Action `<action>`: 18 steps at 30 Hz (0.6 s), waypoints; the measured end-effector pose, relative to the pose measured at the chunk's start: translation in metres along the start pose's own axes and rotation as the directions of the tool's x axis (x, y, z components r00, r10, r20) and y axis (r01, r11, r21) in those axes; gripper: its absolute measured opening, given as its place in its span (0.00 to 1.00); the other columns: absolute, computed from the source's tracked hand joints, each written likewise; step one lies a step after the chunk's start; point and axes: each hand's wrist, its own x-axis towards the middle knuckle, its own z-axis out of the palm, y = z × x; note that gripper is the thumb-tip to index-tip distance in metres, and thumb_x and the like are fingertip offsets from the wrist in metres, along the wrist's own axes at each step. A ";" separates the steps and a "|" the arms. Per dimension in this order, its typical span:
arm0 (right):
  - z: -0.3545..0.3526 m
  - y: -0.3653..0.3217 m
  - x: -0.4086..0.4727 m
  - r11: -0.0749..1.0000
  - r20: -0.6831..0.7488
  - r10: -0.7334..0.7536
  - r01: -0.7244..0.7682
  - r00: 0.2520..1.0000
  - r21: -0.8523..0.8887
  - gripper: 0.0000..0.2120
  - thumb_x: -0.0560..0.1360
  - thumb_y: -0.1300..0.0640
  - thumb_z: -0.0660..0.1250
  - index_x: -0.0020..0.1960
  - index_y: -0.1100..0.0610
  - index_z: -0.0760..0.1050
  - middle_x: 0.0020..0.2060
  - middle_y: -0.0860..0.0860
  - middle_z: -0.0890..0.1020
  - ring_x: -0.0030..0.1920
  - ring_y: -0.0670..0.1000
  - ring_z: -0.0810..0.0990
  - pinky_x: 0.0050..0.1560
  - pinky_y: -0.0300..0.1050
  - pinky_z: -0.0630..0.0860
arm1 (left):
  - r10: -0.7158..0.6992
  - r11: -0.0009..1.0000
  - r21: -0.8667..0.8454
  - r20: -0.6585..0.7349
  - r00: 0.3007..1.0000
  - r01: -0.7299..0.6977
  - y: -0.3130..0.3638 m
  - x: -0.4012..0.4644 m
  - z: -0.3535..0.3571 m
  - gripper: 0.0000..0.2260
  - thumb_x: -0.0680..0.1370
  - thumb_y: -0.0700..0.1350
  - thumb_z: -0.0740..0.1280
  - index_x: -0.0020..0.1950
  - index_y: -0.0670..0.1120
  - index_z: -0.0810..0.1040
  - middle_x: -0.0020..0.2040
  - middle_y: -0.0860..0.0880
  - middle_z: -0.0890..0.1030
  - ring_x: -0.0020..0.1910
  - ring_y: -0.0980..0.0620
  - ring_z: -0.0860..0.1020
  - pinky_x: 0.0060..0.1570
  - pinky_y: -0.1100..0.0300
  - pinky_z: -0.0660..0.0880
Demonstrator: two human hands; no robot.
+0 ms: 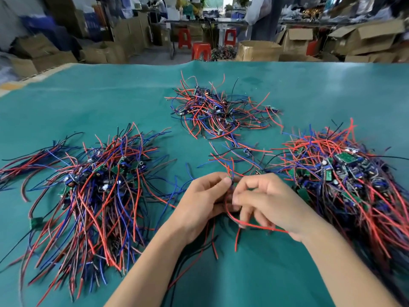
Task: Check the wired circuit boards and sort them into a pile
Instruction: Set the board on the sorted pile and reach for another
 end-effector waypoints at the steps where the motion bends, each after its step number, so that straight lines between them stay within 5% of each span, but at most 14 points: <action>1: 0.000 0.002 0.003 1.000 -0.109 0.000 -0.002 0.994 -0.022 0.09 0.75 0.54 0.71 0.36 0.54 0.77 0.29 0.60 0.83 0.18 0.47 0.65 0.20 0.36 0.60 | 0.009 1.000 0.003 0.004 1.000 -0.009 0.000 -0.001 0.000 0.10 0.82 0.41 0.62 0.56 0.39 0.81 0.42 0.42 0.78 0.37 0.52 0.78 0.39 0.61 0.79; 6: 0.003 0.009 0.007 0.996 -0.326 -0.081 0.086 0.942 0.000 0.07 0.75 0.55 0.75 0.41 0.53 0.79 0.30 0.53 0.80 0.24 0.45 0.72 0.22 0.34 0.66 | 0.017 1.000 0.018 0.001 1.000 -0.017 0.002 -0.002 -0.001 0.12 0.82 0.40 0.63 0.62 0.37 0.79 0.40 0.44 0.77 0.33 0.53 0.76 0.32 0.64 0.73; 11: 0.000 0.008 0.006 0.980 -0.270 -0.080 0.125 0.959 0.156 0.08 0.70 0.49 0.75 0.45 0.52 0.84 0.30 0.47 0.79 0.30 0.46 0.74 0.24 0.40 0.65 | 0.043 0.998 0.045 0.013 0.999 -0.044 0.003 -0.003 -0.001 0.13 0.78 0.40 0.66 0.61 0.36 0.74 0.40 0.43 0.78 0.31 0.52 0.73 0.29 0.65 0.67; 18: 0.001 0.009 0.006 0.932 -0.275 -0.106 0.192 0.956 0.308 0.08 0.70 0.53 0.76 0.47 0.55 0.87 0.44 0.56 0.88 0.43 0.51 0.85 0.38 0.39 0.78 | 0.090 0.994 0.055 -0.006 0.996 -0.090 0.005 -0.005 0.002 0.10 0.71 0.39 0.72 0.50 0.38 0.78 0.40 0.39 0.77 0.30 0.51 0.75 0.29 0.64 0.69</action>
